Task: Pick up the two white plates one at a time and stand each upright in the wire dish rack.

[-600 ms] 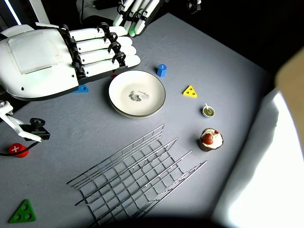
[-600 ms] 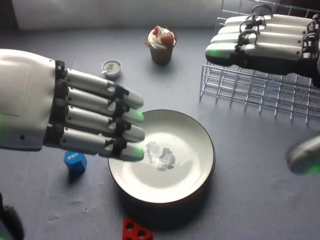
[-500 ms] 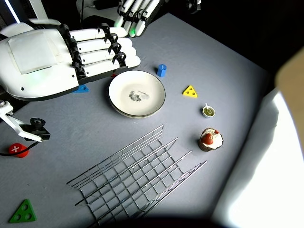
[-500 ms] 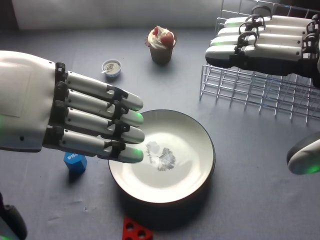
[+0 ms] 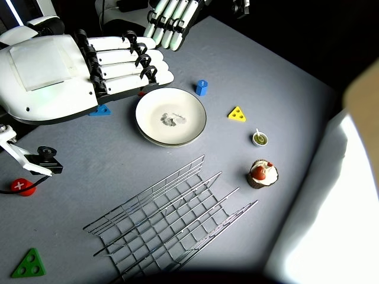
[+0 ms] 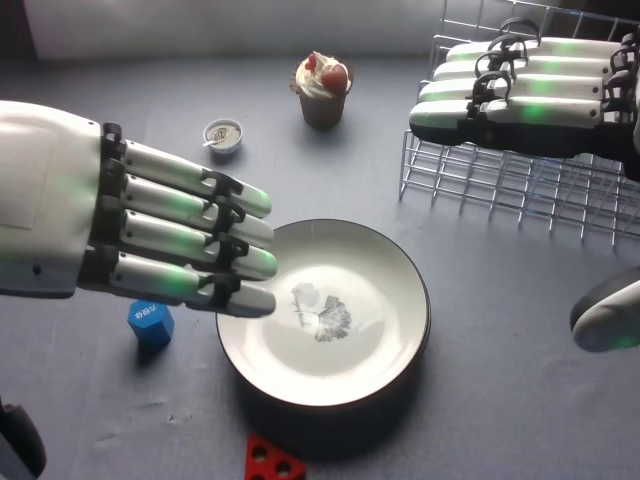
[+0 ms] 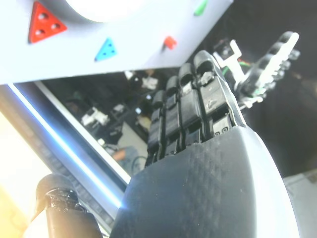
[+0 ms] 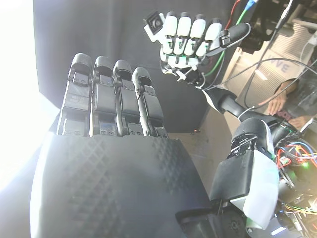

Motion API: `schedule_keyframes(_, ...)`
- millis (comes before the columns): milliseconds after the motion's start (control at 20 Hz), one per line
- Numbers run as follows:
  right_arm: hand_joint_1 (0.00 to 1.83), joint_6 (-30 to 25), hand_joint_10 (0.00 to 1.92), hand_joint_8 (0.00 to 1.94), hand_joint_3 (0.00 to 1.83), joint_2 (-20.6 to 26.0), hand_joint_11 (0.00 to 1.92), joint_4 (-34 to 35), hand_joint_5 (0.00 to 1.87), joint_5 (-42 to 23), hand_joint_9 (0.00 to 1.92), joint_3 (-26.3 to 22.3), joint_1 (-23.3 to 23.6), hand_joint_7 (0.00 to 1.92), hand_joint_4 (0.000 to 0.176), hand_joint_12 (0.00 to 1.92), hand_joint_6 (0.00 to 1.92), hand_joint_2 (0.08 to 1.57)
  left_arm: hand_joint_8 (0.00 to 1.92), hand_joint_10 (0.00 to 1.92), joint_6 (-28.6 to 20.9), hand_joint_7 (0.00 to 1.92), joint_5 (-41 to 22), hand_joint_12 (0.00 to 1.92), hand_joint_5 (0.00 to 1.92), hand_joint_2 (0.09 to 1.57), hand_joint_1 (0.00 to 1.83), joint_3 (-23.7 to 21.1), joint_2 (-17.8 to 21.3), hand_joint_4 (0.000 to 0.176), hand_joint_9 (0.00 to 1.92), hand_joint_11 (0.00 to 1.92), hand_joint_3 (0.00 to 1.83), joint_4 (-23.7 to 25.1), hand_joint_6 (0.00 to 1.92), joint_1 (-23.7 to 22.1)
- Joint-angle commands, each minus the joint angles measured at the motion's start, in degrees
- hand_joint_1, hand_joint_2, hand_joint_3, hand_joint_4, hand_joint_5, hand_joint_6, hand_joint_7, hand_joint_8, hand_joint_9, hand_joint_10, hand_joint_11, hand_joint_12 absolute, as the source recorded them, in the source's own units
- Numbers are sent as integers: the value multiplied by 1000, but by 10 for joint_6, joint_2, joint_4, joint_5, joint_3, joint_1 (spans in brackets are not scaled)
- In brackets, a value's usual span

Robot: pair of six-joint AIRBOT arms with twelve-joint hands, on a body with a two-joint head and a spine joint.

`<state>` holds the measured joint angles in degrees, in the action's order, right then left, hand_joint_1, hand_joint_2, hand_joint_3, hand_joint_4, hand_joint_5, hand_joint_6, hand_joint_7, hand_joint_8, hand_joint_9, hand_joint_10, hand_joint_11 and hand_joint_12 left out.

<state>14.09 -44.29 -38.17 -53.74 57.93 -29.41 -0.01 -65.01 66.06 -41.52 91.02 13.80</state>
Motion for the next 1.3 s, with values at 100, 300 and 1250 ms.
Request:
schedule_keyframes(100, 0, -3, 4, 3, 8, 2, 66, 33, 79, -60, 77, -2, 9, 87, 0, 21, 2, 851, 0, 0, 0, 154, -21, 34, 124, 829, 82, 9, 1, 0, 159, 145, 2, -46, 0, -3)
schedule_keyframes(300, 0, -4, 6, 6, 6, 2, 64, 31, 90, -60, 86, 1, 9, 98, 0, 18, 5, 851, 3, 0, 0, 162, -26, 28, 138, 828, 78, 14, 1, 0, 157, 142, 1, -37, 5, 3)
schedule_keyframes(1250, 0, -19, 13, 10, 5, -7, 79, 10, 67, -34, 87, 15, 9, 84, 0, 15, 7, 885, 3, 2, 0, 143, 7, 16, 121, 840, 75, -17, 3, 0, 141, 150, 2, -66, 2, 122)
